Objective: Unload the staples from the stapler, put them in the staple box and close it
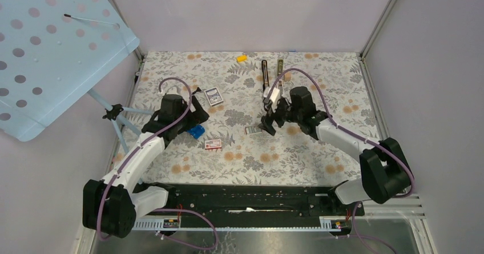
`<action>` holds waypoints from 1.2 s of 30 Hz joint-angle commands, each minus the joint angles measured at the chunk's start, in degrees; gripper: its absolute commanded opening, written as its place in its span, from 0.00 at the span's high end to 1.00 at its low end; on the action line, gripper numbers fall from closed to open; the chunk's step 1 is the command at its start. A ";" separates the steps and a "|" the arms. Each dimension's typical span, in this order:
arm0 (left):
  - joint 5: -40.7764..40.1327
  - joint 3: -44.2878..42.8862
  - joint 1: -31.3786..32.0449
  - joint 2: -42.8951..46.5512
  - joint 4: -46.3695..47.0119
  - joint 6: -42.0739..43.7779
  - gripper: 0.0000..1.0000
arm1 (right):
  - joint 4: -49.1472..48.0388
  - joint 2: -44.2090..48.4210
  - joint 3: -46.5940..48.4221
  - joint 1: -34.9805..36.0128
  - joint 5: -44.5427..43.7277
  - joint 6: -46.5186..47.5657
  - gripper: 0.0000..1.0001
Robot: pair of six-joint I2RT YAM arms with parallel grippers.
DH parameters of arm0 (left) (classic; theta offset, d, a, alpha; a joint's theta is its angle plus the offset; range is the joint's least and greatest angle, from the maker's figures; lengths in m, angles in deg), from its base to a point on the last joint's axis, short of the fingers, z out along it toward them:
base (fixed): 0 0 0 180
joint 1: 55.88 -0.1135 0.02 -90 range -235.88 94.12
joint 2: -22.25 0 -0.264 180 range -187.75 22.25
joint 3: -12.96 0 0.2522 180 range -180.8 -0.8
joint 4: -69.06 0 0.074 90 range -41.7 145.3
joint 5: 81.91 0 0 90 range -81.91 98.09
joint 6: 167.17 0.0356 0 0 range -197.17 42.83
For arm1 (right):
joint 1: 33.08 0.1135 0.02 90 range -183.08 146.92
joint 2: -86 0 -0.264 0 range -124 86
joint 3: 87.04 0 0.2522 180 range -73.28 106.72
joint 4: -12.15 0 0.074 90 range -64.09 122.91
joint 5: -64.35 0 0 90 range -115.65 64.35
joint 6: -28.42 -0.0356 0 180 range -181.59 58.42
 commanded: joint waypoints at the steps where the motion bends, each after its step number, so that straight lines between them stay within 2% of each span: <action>1: 4.68 4.71 -1.41 3.27 0.30 -2.40 0.06 | 11.78 -4.93 6.37 -1.34 22.80 31.02 0.00; 5: 5.56 7.31 -1.75 5.32 1.28 -3.93 0.06 | 37.32 -15.50 20.56 -4.45 28.22 47.92 0.01; 8: 5.47 8.28 -2.01 6.25 1.60 -4.06 0.06 | 48.61 -22.57 28.78 -4.70 26.33 59.21 0.03; 10: 5.31 8.68 -2.32 6.51 1.61 -4.04 0.06 | 47.79 -24.86 30.40 -4.70 25.83 61.71 0.04; 16: 5.52 9.24 -3.25 6.30 1.98 -4.30 0.07 | 37.50 -25.28 27.33 -3.75 19.13 56.67 0.04; 22: 6.39 9.45 -3.67 4.78 3.26 -4.67 0.07 | 37.63 -27.60 28.45 -1.49 14.39 54.17 0.04; 25: 6.50 9.35 -3.86 4.40 3.19 -4.14 0.07 | 40.76 -30.33 31.10 0.18 11.38 54.00 0.06; 36: 6.75 9.30 -4.85 4.92 2.64 -3.62 0.07 | 42.79 -34.19 33.52 2.10 6.52 52.40 0.08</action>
